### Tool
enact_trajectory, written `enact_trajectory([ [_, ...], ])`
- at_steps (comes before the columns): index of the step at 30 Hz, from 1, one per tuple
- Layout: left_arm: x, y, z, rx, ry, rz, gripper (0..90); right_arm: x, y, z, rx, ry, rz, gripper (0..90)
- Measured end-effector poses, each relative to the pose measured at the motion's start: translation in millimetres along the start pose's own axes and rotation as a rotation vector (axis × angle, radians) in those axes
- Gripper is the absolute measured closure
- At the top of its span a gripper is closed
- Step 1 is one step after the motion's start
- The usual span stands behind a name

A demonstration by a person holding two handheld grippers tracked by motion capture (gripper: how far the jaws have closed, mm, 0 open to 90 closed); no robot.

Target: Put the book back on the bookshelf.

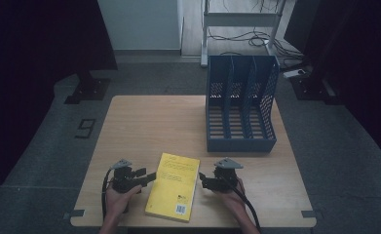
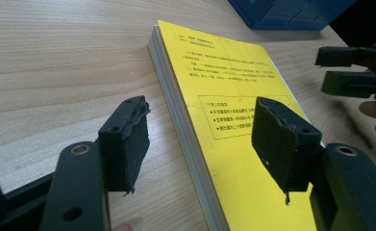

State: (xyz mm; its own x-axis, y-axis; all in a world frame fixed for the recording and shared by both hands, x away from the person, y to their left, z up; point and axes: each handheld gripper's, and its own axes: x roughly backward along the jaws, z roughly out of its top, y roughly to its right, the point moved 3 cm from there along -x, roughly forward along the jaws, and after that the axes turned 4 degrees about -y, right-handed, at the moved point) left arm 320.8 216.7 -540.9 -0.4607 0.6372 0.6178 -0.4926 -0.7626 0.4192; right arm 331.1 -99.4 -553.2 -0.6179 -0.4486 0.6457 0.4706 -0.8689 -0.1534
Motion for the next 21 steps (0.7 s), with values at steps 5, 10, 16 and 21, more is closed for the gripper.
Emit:
enact_trajectory([
  [5, 0.1, -0.2, 0.0, 0.001, -0.001, 0.000, 37.7, -10.3, -11.0, 2.1, 0.006, -0.010, 0.024, 17.5],
  [10, -0.6, 0.7, -0.2, 0.000, -0.001, 0.000, 37.6, -19.5, -22.0, 3.6, 0.008, -0.026, 0.049, 18.2],
  [16, -0.6, 0.0, -0.3, 0.000, -0.003, 0.003, 37.6, -31.9, -35.4, 4.3, 0.008, -0.041, 0.070, 20.9],
  [21, -1.1, 0.5, -0.4, -0.003, -0.005, 0.004, 37.6, -35.5, -37.6, 2.9, 0.009, -0.051, 0.071, 21.1],
])
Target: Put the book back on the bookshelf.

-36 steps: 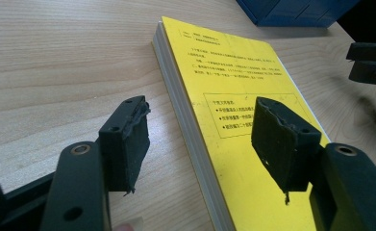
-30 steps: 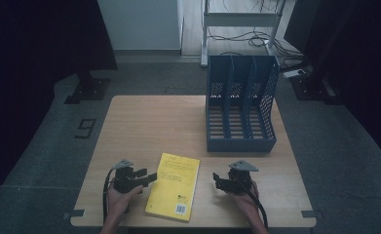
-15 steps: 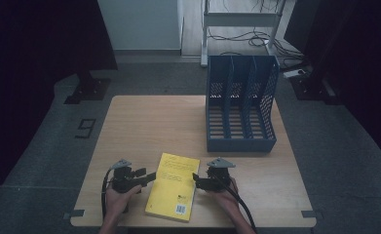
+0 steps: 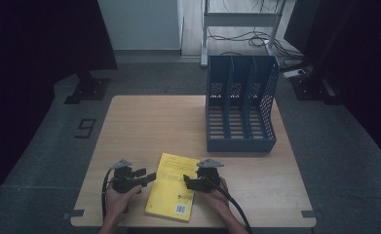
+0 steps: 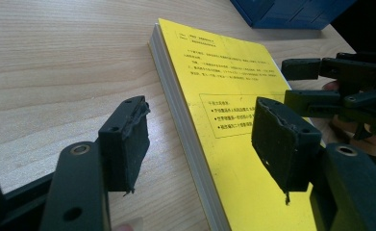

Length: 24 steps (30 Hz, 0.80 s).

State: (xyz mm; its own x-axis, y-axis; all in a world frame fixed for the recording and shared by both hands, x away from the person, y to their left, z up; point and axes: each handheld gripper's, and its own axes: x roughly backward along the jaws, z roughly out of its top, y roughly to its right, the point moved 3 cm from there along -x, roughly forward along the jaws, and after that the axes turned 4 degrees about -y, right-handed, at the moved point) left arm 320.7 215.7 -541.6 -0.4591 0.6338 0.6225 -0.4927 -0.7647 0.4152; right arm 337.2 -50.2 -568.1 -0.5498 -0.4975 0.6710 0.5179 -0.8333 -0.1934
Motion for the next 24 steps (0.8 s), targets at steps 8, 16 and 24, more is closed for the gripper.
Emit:
enact_trajectory([
  [8, -1.7, 2.4, -0.2, -0.007, -0.007, -0.002, 37.6, -0.7, -1.5, -2.3, -0.026, 0.008, 0.024, 24.3],
  [16, -6.3, 7.4, -0.9, -0.020, -0.020, -0.005, 37.6, -1.0, -1.3, -3.4, -0.020, 0.017, 0.030, 24.1],
  [24, -18.2, 12.7, -4.2, -0.033, -0.061, -0.009, 37.2, -1.0, -1.3, -3.8, -0.019, 0.021, 0.030, 24.2],
])
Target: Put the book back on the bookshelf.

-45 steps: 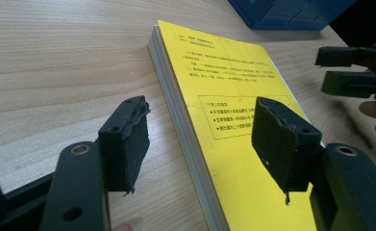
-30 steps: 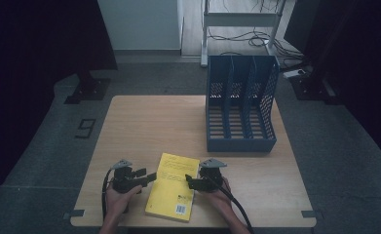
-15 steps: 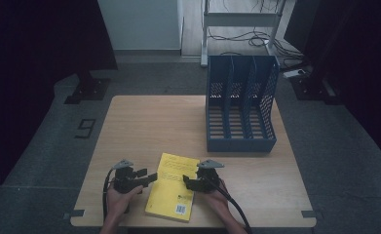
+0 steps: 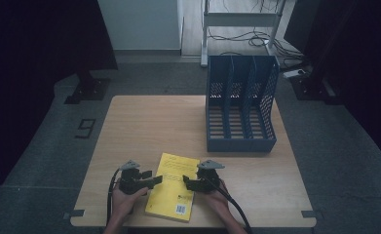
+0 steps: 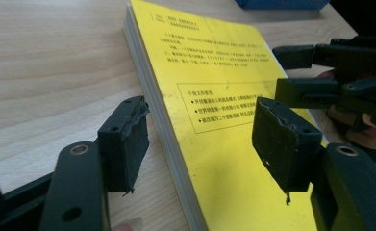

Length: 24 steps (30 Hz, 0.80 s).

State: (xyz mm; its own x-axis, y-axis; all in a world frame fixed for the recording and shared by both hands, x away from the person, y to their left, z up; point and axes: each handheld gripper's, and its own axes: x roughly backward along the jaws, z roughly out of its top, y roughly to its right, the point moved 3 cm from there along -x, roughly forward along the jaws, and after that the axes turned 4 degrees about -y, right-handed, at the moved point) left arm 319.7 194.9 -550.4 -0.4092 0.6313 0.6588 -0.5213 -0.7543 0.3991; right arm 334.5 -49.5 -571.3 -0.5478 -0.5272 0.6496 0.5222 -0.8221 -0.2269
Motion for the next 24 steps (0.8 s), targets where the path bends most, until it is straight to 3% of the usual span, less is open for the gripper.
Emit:
enact_trajectory([
  [9, -14.9, 4.6, -3.6, -0.018, -0.042, 0.004, 37.3, 0.7, -0.7, -0.9, 0.002, 0.003, -0.004, 25.0],
  [18, -16.6, 5.8, -3.6, -0.019, -0.039, 0.017, 37.3, 1.4, -1.9, -1.6, 0.003, 0.006, -0.009, 25.5],
  [24, -17.2, 8.8, -3.7, -0.033, -0.042, 0.048, 38.7, 1.9, -1.8, -2.1, 0.006, 0.004, -0.003, 25.1],
])
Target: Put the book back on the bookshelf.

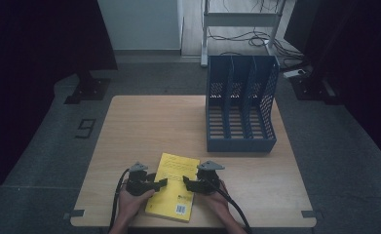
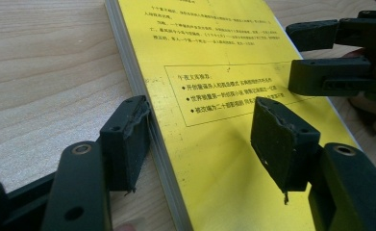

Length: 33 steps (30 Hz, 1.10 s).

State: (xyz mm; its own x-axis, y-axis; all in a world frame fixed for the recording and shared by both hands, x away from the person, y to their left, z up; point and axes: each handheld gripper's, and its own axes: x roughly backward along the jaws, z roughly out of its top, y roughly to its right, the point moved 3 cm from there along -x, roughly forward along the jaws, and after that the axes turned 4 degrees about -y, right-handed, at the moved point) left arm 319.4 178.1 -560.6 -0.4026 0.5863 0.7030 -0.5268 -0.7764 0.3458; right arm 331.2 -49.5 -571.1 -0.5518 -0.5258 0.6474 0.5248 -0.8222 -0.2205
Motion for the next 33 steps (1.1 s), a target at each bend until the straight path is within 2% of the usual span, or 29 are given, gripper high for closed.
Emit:
enact_trajectory([
  [7, -0.1, 1.8, 0.9, 0.011, -0.004, 0.010, 39.7, 0.7, -0.1, -0.8, 0.002, -0.002, 0.005, 25.1],
  [12, -3.3, 6.1, 0.7, 0.026, -0.012, -0.047, 42.7, 4.4, 3.5, -0.8, -0.005, -0.026, -0.017, 21.3],
  [26, -4.1, 11.3, 1.3, 0.041, -0.002, -0.028, 42.7, 6.3, 5.2, -2.9, -0.021, -0.018, -0.031, 21.2],
  [33, -1.4, 10.3, 2.2, 0.079, 0.014, -0.050, 43.1, 6.4, 4.5, -3.6, -0.020, -0.012, -0.035, 21.4],
])
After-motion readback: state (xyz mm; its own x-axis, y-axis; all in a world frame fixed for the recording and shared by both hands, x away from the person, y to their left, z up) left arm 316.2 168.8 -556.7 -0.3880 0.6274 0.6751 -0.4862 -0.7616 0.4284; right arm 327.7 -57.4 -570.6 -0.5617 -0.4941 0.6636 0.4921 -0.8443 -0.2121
